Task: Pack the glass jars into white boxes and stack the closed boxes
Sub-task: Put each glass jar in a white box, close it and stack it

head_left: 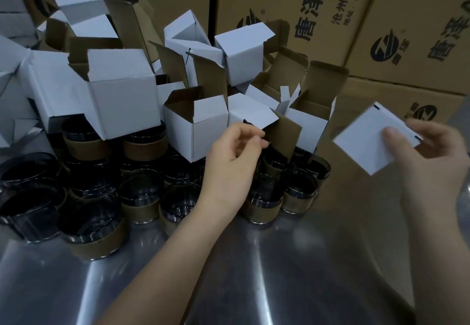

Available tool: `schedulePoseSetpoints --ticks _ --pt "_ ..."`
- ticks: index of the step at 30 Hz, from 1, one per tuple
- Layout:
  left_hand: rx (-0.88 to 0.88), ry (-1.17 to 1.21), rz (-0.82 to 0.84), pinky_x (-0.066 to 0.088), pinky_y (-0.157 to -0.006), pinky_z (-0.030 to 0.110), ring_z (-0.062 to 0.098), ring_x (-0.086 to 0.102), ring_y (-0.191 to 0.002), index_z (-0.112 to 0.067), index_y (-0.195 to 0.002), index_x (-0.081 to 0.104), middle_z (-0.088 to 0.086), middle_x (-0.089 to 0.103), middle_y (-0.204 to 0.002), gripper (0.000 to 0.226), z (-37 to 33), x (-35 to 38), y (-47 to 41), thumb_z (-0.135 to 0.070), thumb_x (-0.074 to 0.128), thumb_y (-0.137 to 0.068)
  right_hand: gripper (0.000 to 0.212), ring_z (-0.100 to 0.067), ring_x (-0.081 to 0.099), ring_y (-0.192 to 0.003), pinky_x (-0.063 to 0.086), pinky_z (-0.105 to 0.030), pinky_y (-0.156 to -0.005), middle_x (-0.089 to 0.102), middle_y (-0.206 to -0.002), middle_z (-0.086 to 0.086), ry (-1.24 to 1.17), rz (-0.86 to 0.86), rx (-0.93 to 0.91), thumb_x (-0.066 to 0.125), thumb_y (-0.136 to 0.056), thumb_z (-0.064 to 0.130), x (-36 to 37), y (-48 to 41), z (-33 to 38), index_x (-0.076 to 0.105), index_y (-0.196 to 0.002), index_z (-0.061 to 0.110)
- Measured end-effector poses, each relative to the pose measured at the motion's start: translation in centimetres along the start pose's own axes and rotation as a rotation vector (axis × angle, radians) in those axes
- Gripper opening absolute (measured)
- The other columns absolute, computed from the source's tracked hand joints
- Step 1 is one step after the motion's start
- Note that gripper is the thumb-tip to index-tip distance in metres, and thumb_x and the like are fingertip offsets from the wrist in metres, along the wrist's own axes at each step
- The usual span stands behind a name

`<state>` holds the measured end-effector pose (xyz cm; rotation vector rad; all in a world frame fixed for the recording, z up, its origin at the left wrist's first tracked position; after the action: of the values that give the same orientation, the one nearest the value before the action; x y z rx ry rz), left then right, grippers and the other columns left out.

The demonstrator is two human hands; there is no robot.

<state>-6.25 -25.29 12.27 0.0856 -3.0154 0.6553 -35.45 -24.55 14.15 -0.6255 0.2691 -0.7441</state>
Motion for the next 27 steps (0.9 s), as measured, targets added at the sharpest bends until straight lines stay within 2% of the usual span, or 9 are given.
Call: schedulePoseSetpoints --ticks 2,5,9,12,16,19,21,23,27 --pt "0.004 -0.050 0.004 0.051 -0.082 0.019 0.005 0.066 -0.090 -0.025 -0.092 0.065 -0.009 0.071 -0.088 0.020 0.2 0.2 0.1 -0.010 0.051 -0.097 0.034 -0.010 0.061 -0.106 0.054 -0.041 -0.086 0.063 -0.114 0.013 0.126 -0.043 0.099 0.077 -0.072 0.054 -1.2 -1.6 -3.0 0.059 -0.099 0.042" --pt "0.007 -0.108 0.028 0.054 -0.087 0.027 0.006 0.066 -0.091 -0.028 -0.089 0.064 -0.010 0.070 -0.087 0.023 0.4 0.4 0.2 -0.010 0.052 -0.096 0.037 -0.022 0.056 -0.112 0.050 -0.044 -0.089 0.059 -0.124 0.001 0.333 -0.060 0.208 0.077 -0.073 0.045 -2.3 -3.8 -7.1 0.057 -0.103 0.034" --pt "0.022 -0.170 0.061 0.052 -0.081 0.014 -0.001 0.065 -0.089 -0.027 -0.092 0.066 -0.014 0.070 -0.085 0.019 0.6 0.6 0.4 -0.013 0.054 -0.095 0.037 -0.032 0.052 -0.122 0.045 -0.048 -0.096 0.057 -0.130 -0.011 0.540 -0.066 0.239 0.077 -0.076 0.035 -3.3 -6.4 -11.3 0.064 -0.106 0.017" --pt "0.030 -0.213 0.077 0.049 -0.074 0.008 -0.001 0.064 -0.087 -0.026 -0.093 0.066 -0.015 0.069 -0.085 0.017 0.7 0.7 0.4 -0.015 0.054 -0.095 0.040 -0.036 0.051 -0.122 0.045 -0.050 -0.100 0.056 -0.130 -0.016 0.639 -0.048 0.239 0.075 -0.076 0.037 -3.7 -8.4 -13.5 0.065 -0.108 0.016" --pt "0.039 -0.256 0.094 0.049 -0.071 0.010 0.000 0.063 -0.085 -0.026 -0.093 0.066 -0.014 0.069 -0.085 0.017 0.8 0.8 0.5 -0.014 0.054 -0.095 0.040 -0.040 0.048 -0.123 0.043 -0.057 -0.100 0.052 -0.134 -0.016 0.726 -0.002 0.280 0.069 -0.081 0.040 -3.7 -10.8 -15.9 0.058 -0.114 0.019" --pt "0.040 -0.291 0.101 0.047 -0.069 0.008 -0.002 0.062 -0.085 -0.027 -0.093 0.066 -0.014 0.068 -0.085 0.017 0.8 0.8 0.5 -0.015 0.054 -0.095 0.039 -0.044 0.050 -0.119 0.045 -0.055 -0.096 0.053 -0.128 -0.019 0.768 0.063 0.260 0.057 -0.082 0.039 -3.6 -12.4 -18.0 0.056 -0.113 0.016" --pt "0.032 -0.304 0.106 0.049 -0.068 0.009 -0.001 0.062 -0.084 -0.027 -0.094 0.066 -0.014 0.068 -0.085 0.016 0.9 0.9 0.5 -0.016 0.054 -0.095 0.041 -0.043 0.050 -0.120 0.047 -0.059 -0.095 0.050 -0.134 -0.017 0.797 0.074 0.280 0.057 -0.083 0.039 -3.6 -13.4 -19.3 0.055 -0.120 0.021" --pt "0.026 -0.311 0.108 0.051 -0.070 0.013 0.002 0.062 -0.084 -0.027 -0.094 0.066 -0.011 0.068 -0.085 0.016 1.0 0.9 0.5 -0.017 0.054 -0.095 0.042 -0.043 0.051 -0.119 0.048 -0.061 -0.093 0.049 -0.138 -0.017 0.778 0.084 0.327 0.058 -0.087 0.035 -3.2 -14.6 -20.7 0.053 -0.127 0.025" --pt "0.015 -0.343 0.111 0.054 -0.070 0.020 0.002 0.062 -0.083 -0.030 -0.094 0.065 -0.013 0.067 -0.087 0.016 1.1 1.0 0.6 -0.020 0.054 -0.094 0.046 -0.044 0.053 -0.117 0.049 -0.058 -0.096 0.047 -0.145 -0.015 0.728 0.136 0.456 0.053 -0.091 0.024 -1.8 -18.0 -22.9 0.052 -0.137 0.029"
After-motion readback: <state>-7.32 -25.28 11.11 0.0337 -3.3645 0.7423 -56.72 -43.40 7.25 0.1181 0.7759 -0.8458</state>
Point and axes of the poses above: each hand's wrist, its own y-axis away from the middle knuckle, its own x-axis out of the palm, z = x × y, the point moved 5 cm from there along -y, towards the middle knuckle
